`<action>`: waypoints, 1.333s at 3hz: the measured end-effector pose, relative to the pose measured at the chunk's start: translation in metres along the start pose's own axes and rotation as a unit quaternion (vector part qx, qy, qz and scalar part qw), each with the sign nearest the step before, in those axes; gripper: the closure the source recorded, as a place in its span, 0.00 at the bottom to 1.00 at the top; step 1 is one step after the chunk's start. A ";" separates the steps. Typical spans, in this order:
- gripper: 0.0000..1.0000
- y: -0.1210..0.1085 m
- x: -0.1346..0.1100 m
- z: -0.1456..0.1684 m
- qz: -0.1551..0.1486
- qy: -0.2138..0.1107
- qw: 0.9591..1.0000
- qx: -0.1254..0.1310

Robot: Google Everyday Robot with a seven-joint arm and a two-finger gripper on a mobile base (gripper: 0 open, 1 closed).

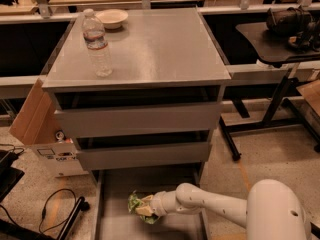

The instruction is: Place green jalapeno chip bag into bottom drawer

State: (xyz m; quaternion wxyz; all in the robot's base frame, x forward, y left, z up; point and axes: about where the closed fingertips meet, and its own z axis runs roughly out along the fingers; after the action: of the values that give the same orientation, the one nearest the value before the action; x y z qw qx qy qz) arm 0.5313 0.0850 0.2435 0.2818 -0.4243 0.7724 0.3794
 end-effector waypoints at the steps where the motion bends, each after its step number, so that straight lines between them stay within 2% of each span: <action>1: 0.20 0.002 0.000 0.002 0.000 0.000 1.000 -0.002; 2: 0.00 0.003 0.000 0.003 0.000 0.000 1.000 -0.004; 3: 0.00 0.013 0.000 -0.011 0.003 0.001 1.000 -0.010; 4: 0.00 0.044 -0.005 -0.042 0.003 0.017 1.000 -0.026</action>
Offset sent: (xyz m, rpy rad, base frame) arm -0.0008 0.0011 -0.0003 0.0008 0.0011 0.0017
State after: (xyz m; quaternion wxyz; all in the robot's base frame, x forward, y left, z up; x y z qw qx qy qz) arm 0.4907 0.0683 0.2853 0.2567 -0.4358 0.7682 0.3926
